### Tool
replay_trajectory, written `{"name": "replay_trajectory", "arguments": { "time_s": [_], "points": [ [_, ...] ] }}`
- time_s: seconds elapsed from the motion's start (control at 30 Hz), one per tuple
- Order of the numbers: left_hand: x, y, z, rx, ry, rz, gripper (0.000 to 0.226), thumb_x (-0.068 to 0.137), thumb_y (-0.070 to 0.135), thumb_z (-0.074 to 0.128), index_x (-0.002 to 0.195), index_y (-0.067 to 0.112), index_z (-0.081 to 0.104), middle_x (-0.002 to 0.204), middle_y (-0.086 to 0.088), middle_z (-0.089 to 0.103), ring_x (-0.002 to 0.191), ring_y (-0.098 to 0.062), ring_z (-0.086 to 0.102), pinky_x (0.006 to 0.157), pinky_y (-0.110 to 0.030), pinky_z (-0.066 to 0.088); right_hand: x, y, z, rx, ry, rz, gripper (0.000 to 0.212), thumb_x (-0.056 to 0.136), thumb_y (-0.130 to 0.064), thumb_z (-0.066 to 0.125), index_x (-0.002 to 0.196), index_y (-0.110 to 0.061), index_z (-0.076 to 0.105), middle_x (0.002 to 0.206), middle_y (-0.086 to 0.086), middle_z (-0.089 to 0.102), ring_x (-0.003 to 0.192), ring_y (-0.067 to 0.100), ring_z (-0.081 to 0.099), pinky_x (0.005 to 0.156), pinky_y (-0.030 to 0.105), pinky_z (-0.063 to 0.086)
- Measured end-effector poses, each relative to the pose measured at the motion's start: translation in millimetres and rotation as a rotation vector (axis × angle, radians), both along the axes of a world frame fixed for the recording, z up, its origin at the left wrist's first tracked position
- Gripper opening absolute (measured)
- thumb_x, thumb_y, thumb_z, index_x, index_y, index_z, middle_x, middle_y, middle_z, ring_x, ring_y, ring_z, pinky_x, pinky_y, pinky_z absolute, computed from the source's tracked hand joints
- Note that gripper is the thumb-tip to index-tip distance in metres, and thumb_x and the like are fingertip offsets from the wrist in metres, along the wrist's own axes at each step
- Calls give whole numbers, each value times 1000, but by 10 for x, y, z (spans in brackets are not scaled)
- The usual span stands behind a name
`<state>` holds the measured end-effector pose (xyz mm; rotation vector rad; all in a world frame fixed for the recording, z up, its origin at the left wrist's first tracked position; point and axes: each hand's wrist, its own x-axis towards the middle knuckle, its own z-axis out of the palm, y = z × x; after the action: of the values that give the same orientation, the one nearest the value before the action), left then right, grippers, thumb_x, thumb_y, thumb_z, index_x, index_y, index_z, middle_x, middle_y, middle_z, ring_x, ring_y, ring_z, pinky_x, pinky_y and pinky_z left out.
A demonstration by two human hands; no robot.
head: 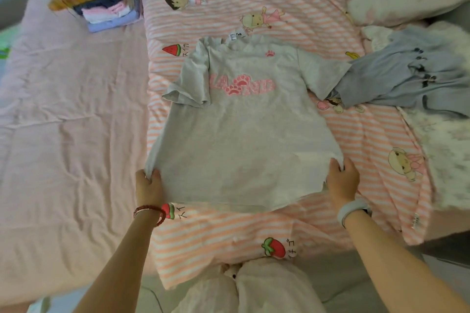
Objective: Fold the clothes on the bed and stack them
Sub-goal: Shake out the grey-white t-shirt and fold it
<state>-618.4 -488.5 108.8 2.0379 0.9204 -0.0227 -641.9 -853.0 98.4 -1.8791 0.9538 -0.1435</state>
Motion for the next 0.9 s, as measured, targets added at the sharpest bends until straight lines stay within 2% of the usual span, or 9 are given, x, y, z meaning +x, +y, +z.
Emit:
{"name": "replay_trajectory", "arguments": {
  "time_s": [0.07,0.17,0.23,0.3,0.4,0.47,0.53,0.67,0.9],
  "points": [
    [-5,95,90,71,51,-57,26,92,19,47,106,-3,47,91,-15,49,84,-30,47,70,-34,34,-77,-184,141,-136,65,109,16,95,-14,45,91,-2,54,84,11,51,78,25,47,66,32,33],
    [-153,175,155,182,195,-177,44,78,39,50,96,-2,47,88,-20,52,81,-34,48,67,-34,33,-285,-403,262,-282,213,262,28,96,-20,44,116,-3,53,98,15,58,82,29,50,69,35,39],
    [-378,184,83,212,300,-237,41,81,36,51,99,-1,47,94,-24,56,81,-35,49,67,-35,35,-463,-461,270,-356,319,330,31,97,-21,41,123,-7,48,104,18,60,81,32,52,68,36,42],
    [-673,162,-38,250,457,-285,35,87,25,53,110,0,45,108,-26,56,95,-39,55,75,-39,41,-686,-460,227,-418,454,382,32,96,-18,40,127,-8,45,111,20,58,85,34,53,71,36,42],
    [-1084,106,-197,311,750,-396,54,86,21,55,133,12,29,131,-19,42,118,-36,44,94,-44,38,-1032,-416,72,-451,709,516,42,91,-15,47,133,-8,43,132,19,45,112,37,49,90,41,45],
    [-1227,41,-238,412,836,-488,68,87,26,54,142,25,15,140,-12,29,126,-33,34,99,-44,33,-1158,-344,15,-422,868,584,51,88,-35,57,131,-10,44,133,19,42,117,37,44,96,41,41],
    [-1188,-50,-252,503,754,-564,70,88,29,51,144,29,10,149,-8,17,133,-30,25,103,-45,29,-1148,-275,-34,-392,881,621,54,87,-42,56,132,-15,42,136,17,39,121,37,39,99,42,37],
    [-700,-357,-191,540,559,-705,66,91,32,46,146,27,9,155,-8,4,141,-30,10,112,-49,19,-755,-189,-66,-423,788,669,50,97,-23,34,146,-19,25,149,11,28,132,33,30,103,43,34],
    [567,-1238,-184,549,328,-858,64,94,34,43,148,25,9,156,-8,4,143,-29,7,114,-48,15,474,-364,-153,-305,462,636,44,97,-17,35,140,-7,32,144,16,34,131,34,33,103,44,35]
  ]
}}
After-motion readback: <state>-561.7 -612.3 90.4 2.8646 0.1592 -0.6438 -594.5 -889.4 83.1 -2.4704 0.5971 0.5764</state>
